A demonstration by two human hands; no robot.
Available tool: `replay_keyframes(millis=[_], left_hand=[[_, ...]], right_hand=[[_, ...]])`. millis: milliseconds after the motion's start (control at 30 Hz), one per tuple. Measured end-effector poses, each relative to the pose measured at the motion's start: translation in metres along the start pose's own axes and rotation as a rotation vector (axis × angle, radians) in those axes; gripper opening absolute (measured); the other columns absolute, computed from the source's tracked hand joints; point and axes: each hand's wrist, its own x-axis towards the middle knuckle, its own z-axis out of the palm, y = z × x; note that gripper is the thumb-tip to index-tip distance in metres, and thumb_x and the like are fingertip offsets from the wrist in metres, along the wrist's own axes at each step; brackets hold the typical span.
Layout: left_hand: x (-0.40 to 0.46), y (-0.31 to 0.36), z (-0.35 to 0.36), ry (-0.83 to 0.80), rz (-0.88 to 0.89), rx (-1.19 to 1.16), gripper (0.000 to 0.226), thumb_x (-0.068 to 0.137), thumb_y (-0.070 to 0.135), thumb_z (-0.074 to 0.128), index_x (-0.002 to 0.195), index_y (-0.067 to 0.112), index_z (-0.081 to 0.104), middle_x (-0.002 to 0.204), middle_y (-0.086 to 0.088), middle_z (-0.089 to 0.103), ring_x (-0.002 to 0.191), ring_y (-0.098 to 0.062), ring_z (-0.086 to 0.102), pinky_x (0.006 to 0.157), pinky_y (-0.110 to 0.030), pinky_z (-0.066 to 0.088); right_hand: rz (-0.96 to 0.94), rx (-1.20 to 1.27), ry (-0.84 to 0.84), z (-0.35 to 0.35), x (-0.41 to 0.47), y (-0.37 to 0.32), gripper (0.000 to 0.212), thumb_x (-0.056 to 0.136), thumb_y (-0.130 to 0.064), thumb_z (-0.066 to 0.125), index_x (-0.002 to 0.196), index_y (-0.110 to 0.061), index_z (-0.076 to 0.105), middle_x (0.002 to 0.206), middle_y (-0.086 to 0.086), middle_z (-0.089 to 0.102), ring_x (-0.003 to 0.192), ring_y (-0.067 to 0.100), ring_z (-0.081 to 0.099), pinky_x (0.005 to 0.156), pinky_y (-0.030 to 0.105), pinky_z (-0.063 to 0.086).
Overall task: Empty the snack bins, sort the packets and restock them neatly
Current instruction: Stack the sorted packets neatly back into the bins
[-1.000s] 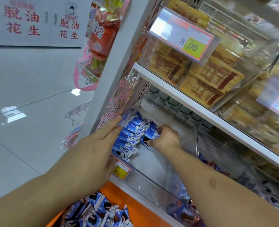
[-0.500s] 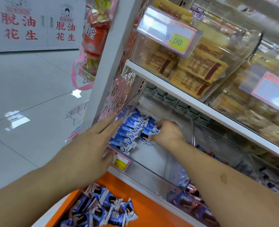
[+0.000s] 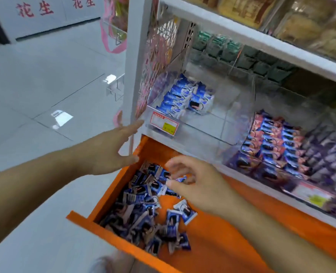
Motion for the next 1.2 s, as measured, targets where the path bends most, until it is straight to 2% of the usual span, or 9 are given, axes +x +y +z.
replay_keyframes(millis=[100, 300, 500, 633, 767, 900, 1000, 1100, 1200], left_hand=[[-0.004, -0.023, 0.018, -0.122, -0.041, 0.091, 0.104, 0.096, 0.048, 0.066, 0.145, 0.067, -0.023, 0.172, 0.009, 0.015, 0.146, -0.016, 0.042, 0.118, -0.038, 0.040], [0.000, -0.063, 0.042, -0.413, -0.064, 0.141, 0.095, 0.096, 0.055, 0.062, 0.135, 0.078, -0.022, 0.165, 0.033, -0.010, 0.156, -0.009, 0.017, 0.126, -0.038, 0.023], [0.015, -0.076, 0.044, -0.462, -0.106, 0.052, 0.099, 0.090, 0.058, 0.068, 0.137, 0.081, -0.015, 0.168, 0.031, -0.005, 0.157, -0.015, 0.019, 0.126, -0.050, 0.024], [0.015, -0.075, 0.047, -0.448, -0.127, 0.052, 0.099, 0.090, 0.056, 0.069, 0.137, 0.082, -0.014, 0.169, 0.027, 0.003, 0.155, -0.016, 0.023, 0.123, -0.050, 0.026], [0.014, -0.073, 0.046, -0.431, -0.132, 0.067, 0.100, 0.089, 0.055, 0.070, 0.139, 0.080, -0.013, 0.170, 0.025, 0.006, 0.153, -0.016, 0.028, 0.123, -0.047, 0.028], [0.014, -0.071, 0.046, -0.415, -0.133, 0.082, 0.101, 0.090, 0.054, 0.071, 0.140, 0.079, -0.013, 0.170, 0.023, 0.009, 0.153, -0.016, 0.029, 0.123, -0.049, 0.030], [0.013, -0.069, 0.047, -0.415, -0.148, 0.102, 0.101, 0.091, 0.053, 0.071, 0.141, 0.078, -0.014, 0.171, 0.020, 0.010, 0.154, -0.018, 0.028, 0.122, -0.050, 0.031], [0.012, -0.062, 0.044, -0.423, -0.169, 0.136, 0.103, 0.092, 0.050, 0.071, 0.144, 0.074, -0.014, 0.171, 0.017, 0.010, 0.155, -0.020, 0.027, 0.122, -0.049, 0.030], [0.009, -0.052, 0.044, -0.447, -0.188, 0.172, 0.104, 0.092, 0.045, 0.072, 0.149, 0.069, -0.012, 0.172, 0.014, 0.008, 0.156, -0.021, 0.023, 0.123, -0.048, 0.028]], right_hand=[[0.208, -0.036, -0.081, 0.040, 0.011, 0.055, 0.034, 0.094, -0.033, 0.077, 0.123, -0.040, 0.062, 0.122, -0.017, 0.060, 0.104, 0.000, 0.064, 0.090, 0.035, 0.059], [0.282, -0.109, -0.191, 0.099, 0.068, 0.116, 0.070, 0.089, -0.033, 0.082, 0.150, -0.039, 0.047, 0.159, -0.009, 0.041, 0.136, 0.016, 0.051, 0.107, 0.039, 0.052], [0.256, -0.165, -0.340, 0.149, 0.117, 0.131, 0.103, 0.084, -0.058, 0.081, 0.165, -0.039, 0.021, 0.176, -0.008, 0.003, 0.161, 0.017, 0.007, 0.130, 0.040, 0.019], [0.304, -0.230, -0.287, 0.170, 0.132, 0.138, 0.110, 0.081, -0.059, 0.083, 0.166, -0.024, 0.022, 0.174, -0.001, 0.014, 0.160, 0.021, 0.015, 0.129, 0.036, 0.022], [0.292, -0.237, -0.239, 0.177, 0.132, 0.142, 0.098, 0.077, -0.046, 0.090, 0.157, -0.016, 0.043, 0.153, 0.001, 0.035, 0.143, 0.022, 0.042, 0.118, 0.030, 0.039], [0.307, -0.198, -0.253, 0.171, 0.124, 0.142, 0.071, 0.079, -0.037, 0.091, 0.138, -0.021, 0.055, 0.143, 0.001, 0.035, 0.123, 0.019, 0.047, 0.103, 0.022, 0.040], [0.292, -0.151, -0.211, 0.166, 0.116, 0.139, 0.048, 0.077, -0.029, 0.092, 0.110, -0.028, 0.056, 0.135, 0.004, 0.053, 0.112, 0.023, 0.057, 0.090, 0.035, 0.054], [0.304, -0.111, -0.158, 0.152, 0.104, 0.131, 0.044, 0.078, -0.029, 0.092, 0.101, -0.030, 0.053, 0.126, 0.004, 0.065, 0.117, 0.029, 0.066, 0.083, 0.046, 0.061], [0.296, -0.053, -0.072, 0.124, 0.087, 0.115, 0.042, 0.081, -0.032, 0.090, 0.102, -0.033, 0.054, 0.121, -0.011, 0.060, 0.112, 0.020, 0.065, 0.072, 0.031, 0.055]])
